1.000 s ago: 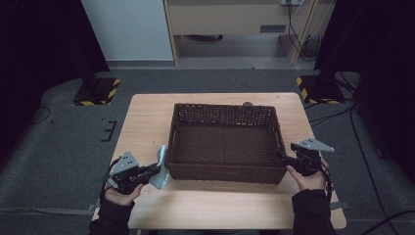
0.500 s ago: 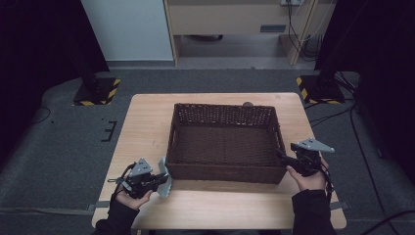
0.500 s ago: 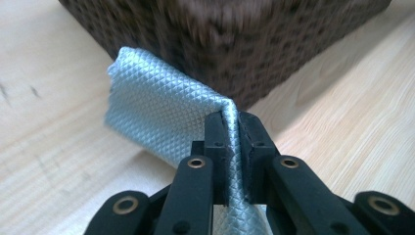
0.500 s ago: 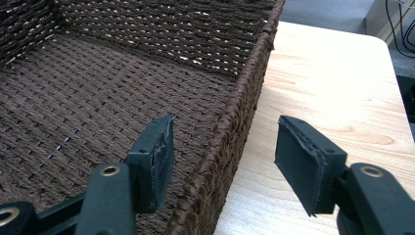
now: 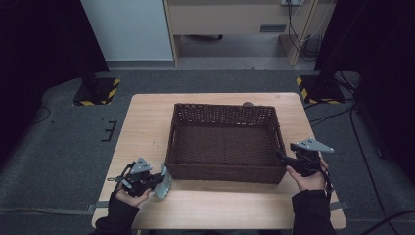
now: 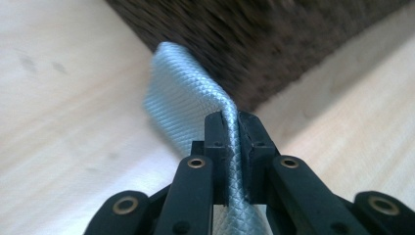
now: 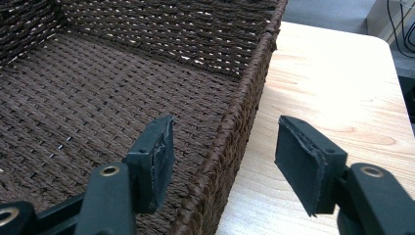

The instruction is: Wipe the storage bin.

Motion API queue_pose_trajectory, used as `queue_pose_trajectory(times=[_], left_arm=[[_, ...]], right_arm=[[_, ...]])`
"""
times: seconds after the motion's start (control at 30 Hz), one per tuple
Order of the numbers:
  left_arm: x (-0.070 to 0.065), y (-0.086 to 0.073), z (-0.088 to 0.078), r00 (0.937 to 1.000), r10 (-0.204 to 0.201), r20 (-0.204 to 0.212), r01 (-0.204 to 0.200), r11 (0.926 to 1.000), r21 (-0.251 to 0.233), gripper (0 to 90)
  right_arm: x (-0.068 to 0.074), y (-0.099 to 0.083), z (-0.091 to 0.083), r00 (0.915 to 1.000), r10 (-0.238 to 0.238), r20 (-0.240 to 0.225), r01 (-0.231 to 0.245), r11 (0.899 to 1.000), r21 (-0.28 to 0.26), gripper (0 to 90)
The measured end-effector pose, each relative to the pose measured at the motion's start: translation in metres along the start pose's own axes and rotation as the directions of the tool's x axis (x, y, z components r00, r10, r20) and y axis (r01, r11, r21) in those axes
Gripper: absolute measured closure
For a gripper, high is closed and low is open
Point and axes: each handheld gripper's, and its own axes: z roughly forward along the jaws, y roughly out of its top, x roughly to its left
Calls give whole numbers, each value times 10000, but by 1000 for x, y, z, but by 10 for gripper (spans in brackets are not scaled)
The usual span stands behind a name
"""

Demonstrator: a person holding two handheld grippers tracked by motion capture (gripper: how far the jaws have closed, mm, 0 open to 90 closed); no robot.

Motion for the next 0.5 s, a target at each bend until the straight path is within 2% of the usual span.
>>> queue_pose_trajectory(times=[0.03,0.1,0.17,0.23,0.3,0.37,0.43,0.5], left_arm=[[3,1,-3,9999,-115,-44,115,9998,-159,829],[10,6,-12,9988,-274,-410,251,9982,-546,828],[14,9,-19,9957,-305,-871,240,9969,-751,828],[19,12,-24,9925,-417,-1149,317,9957,-874,828],[25,14,-26,9864,-726,-1476,570,9926,-1069,827],[31,15,-26,9774,-869,-1927,671,9920,-1067,827],[40,15,-24,9680,-1250,-2176,1018,9882,-1148,828],[47,15,-21,9612,-1609,-2241,1344,9825,-1289,828]], right_arm=[[0,0,0,10000,8,-20,-8,10000,10,396],[0,0,0,10000,38,-10,-38,10000,-34,395],[-1,0,-1,10000,75,12,-75,10000,-48,393],[-1,0,0,9998,199,-15,-199,9998,-74,392],[-1,-1,0,9998,183,-86,-183,9998,-8,385],[-1,0,1,9997,208,-120,-209,9998,-63,377],[-1,1,-1,9994,311,-147,-313,9994,-119,373],[-2,1,-2,9995,292,-141,-295,9994,-195,370]])
